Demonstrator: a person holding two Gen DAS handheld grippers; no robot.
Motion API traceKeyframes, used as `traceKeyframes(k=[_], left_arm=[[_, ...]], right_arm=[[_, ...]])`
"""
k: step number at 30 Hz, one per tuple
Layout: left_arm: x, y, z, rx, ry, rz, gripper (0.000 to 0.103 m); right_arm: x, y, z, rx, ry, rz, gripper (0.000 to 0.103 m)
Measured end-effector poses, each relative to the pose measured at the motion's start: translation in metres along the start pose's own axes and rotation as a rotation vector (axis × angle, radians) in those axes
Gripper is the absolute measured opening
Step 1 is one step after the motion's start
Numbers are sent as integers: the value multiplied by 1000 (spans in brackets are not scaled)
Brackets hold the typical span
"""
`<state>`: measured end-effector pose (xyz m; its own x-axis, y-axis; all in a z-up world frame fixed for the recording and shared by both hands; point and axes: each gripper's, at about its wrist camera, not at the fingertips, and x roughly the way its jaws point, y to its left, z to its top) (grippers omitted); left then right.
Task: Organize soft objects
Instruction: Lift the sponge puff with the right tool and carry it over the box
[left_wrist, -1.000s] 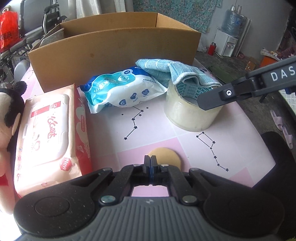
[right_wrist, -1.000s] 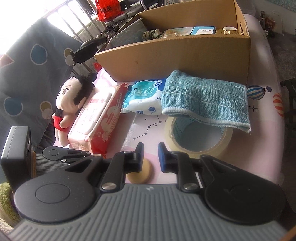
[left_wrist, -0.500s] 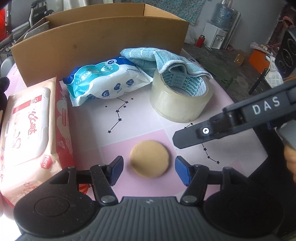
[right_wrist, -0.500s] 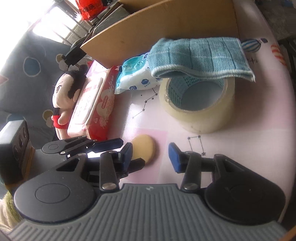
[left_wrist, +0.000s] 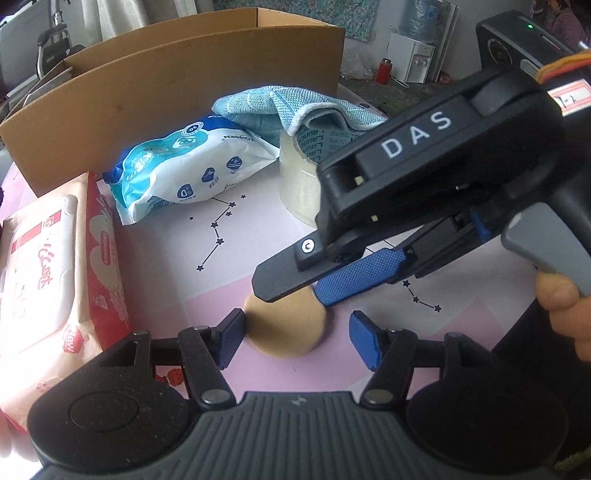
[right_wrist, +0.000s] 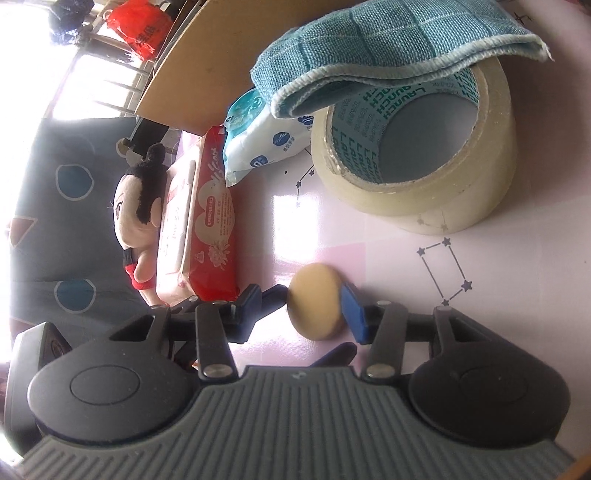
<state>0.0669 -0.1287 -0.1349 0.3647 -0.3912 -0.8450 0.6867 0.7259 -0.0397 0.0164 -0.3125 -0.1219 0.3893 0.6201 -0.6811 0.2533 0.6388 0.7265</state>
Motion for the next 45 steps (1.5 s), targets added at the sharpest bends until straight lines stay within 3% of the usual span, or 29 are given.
traceKeyframes(k=[6, 8, 11, 16, 20, 22, 28, 30, 35, 39, 45], left_arm=[[0, 4, 1, 3, -2, -2, 57], [0, 3, 2, 16, 0, 16, 51], [0, 3, 3, 23, 4, 54, 39], [-2, 9, 4, -13, 7, 57, 27], [-4, 18, 4, -59, 4, 47, 15], [-5, 22, 4, -76, 4, 36, 14], [-5, 20, 3, -78, 2, 33, 12], [-9, 19, 2, -76, 3, 32, 11], [-20, 15, 6, -76, -9, 26, 7], [-41, 13, 11, -90, -42, 34, 7], [-96, 15, 38, -78, -160, 100, 6]], right_arm=[[-8, -16, -2, 131, -29, 165, 48], [-10, -16, -1, 148, -40, 203, 48], [-9, -14, 1, 149, -47, 202, 48], [-7, -17, 4, 176, -47, 237, 48], [-9, -17, 5, 159, -58, 205, 48], [-10, -16, 5, 139, -59, 153, 47], [10, -15, 3, 126, -35, 83, 28], [18, -17, 1, 144, -31, 112, 18], [12, -5, -1, 110, -45, 132, 10], [-4, 4, -5, 81, -54, 154, 9], [-40, 44, 2, -5, -102, 228, 9]])
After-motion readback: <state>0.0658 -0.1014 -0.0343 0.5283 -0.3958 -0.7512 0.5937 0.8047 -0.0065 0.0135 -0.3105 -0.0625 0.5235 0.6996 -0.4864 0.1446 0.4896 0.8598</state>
